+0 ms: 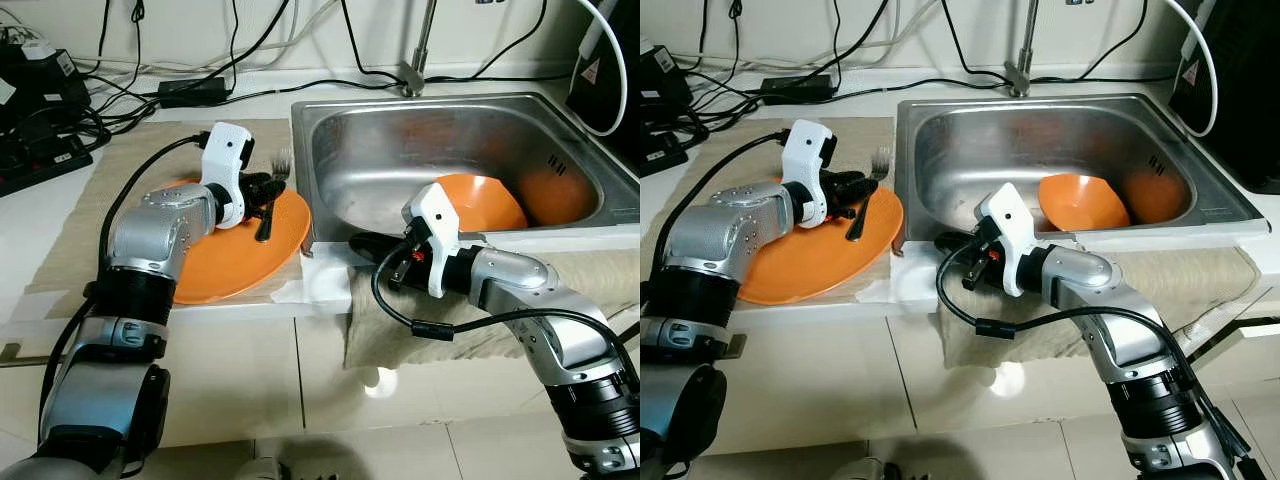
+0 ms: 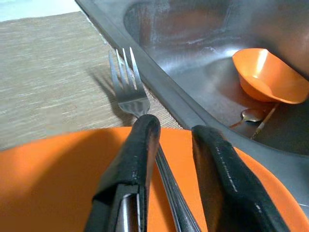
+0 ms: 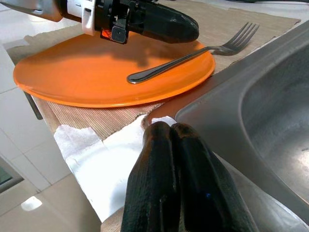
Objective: Kitchen organization
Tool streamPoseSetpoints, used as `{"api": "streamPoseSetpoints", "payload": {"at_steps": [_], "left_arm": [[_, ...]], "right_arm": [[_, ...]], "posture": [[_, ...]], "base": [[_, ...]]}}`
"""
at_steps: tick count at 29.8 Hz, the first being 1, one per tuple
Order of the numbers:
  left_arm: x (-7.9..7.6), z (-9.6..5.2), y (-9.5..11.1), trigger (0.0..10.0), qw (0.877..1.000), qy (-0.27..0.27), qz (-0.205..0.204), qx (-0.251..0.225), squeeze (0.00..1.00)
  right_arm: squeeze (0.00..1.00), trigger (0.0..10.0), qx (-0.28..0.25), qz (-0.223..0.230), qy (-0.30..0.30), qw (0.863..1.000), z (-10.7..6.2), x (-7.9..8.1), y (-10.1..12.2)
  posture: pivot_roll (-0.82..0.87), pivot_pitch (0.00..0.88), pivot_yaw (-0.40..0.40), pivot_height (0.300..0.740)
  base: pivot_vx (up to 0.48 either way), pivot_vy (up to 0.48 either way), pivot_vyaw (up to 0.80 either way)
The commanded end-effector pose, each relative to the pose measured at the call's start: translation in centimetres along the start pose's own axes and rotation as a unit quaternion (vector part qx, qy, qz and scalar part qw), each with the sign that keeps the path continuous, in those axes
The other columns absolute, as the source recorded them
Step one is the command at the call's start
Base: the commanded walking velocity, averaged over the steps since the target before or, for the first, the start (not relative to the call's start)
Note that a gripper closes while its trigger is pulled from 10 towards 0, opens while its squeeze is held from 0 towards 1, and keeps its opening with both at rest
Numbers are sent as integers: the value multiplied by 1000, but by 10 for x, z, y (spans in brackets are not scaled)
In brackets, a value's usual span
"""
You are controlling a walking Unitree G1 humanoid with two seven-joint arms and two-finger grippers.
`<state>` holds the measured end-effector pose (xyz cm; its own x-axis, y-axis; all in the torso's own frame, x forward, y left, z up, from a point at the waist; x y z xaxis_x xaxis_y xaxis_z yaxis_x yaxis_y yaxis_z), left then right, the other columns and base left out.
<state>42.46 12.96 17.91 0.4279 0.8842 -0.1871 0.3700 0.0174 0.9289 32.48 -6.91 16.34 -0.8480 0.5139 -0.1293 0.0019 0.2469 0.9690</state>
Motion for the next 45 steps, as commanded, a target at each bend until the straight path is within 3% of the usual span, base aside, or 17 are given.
{"api": "streamPoseSetpoints", "payload": {"at_steps": [1,3,4,5,6,7,29,38,45], "left_arm": [[-5,-2,15,0,1000,-5,19,-21,0],[-4,0,14,0,999,7,39,-19,0],[-2,0,13,0,999,17,43,-20,302],[0,1,13,2784,998,24,45,-20,1000],[0,1,13,2784,998,24,45,-20,1000],[0,2,11,10000,998,22,49,-18,1000],[1,8,-13,10000,999,28,35,14,1000],[11,11,-42,10000,997,45,1,69,1000],[10,13,-44,10000,997,42,-10,69,1000]], "right_arm": [[0,10000,-4,-13,-4,1000,0,-4,6],[0,10000,-4,-13,-4,1000,0,-4,6],[0,10000,-4,-13,-4,1000,0,-4,6],[0,10000,-4,-13,-4,1000,0,-4,6],[0,10000,-4,-13,-4,1000,0,-4,6],[0,10000,-5,-13,-4,1000,0,-4,7],[0,10000,-3,-15,-2,1000,-2,-3,6],[0,10000,-9,-25,2,1000,-5,-2,15],[0,10000,-10,-32,2,999,-8,-3,19]], "posture": [[50,19,27,740],[51,20,26,740],[51,20,27,740],[51,20,27,740],[51,20,27,740],[51,20,27,740],[40,3,31,740],[35,0,31,740],[27,0,29,740]], "base": [[0,0,0],[0,0,0],[0,0,0],[0,0,0],[0,0,0],[0,0,0],[0,0,0],[0,0,0],[0,0,0]]}}
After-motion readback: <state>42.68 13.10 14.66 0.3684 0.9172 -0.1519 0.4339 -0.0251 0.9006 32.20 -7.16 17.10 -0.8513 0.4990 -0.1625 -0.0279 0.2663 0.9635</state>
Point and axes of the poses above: a point about 5 cm out from each wrist's last joint towards the gripper, its own z axis pointing out of the wrist towards the gripper, its own y axis along the axis of the wrist's last joint, x = y × z, the point moved 6 cm from there along z, pointing out of the wrist towards the gripper, and after that the axes turned 8 degrees about -z, right-handed, at the moved point
